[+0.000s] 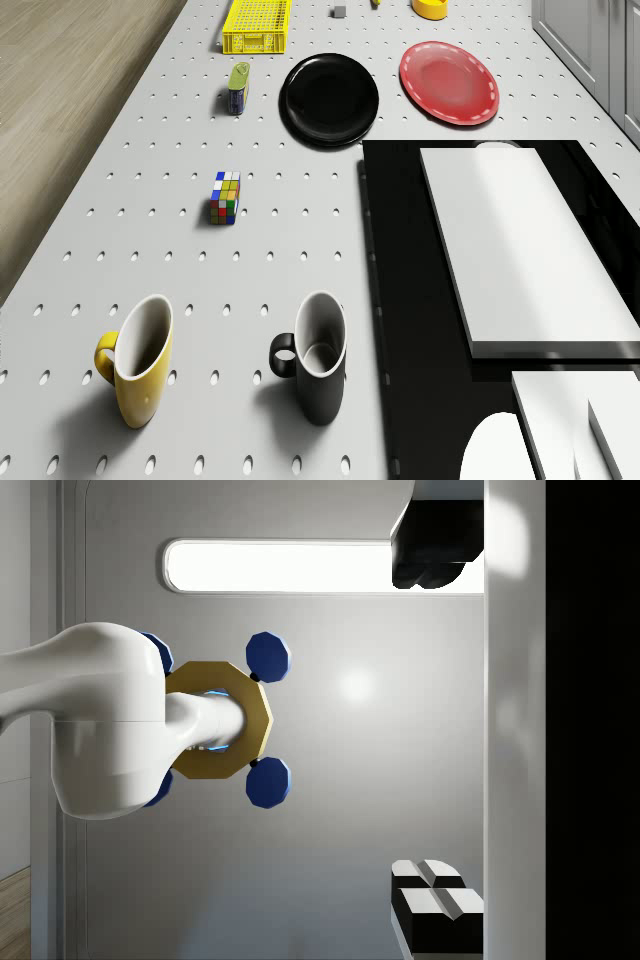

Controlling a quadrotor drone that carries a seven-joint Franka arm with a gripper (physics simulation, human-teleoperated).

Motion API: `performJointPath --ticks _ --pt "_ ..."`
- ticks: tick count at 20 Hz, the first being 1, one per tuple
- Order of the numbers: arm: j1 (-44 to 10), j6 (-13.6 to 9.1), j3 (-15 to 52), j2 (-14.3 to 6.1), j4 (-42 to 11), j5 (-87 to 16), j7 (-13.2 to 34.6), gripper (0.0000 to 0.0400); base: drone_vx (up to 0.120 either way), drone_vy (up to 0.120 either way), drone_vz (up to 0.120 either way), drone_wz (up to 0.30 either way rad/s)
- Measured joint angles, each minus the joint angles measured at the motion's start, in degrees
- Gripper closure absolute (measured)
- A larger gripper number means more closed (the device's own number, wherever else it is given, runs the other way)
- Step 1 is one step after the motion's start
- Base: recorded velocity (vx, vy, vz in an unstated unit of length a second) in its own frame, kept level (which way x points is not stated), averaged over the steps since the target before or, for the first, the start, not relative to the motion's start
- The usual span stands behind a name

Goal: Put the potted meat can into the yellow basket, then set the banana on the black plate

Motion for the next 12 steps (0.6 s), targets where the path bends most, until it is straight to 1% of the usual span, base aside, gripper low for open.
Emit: performJointPath --ticks 5,12 --pt "-0.05 -0.48 0.03 0.35 1.06 0.02 -0.02 0.0 0.12 0.12 0.0 0.0" --pt "-0.1 -0.44 0.07 0.34 1.31 0.03 -0.04 0.0 0.12 0.12 0.0 0.0"
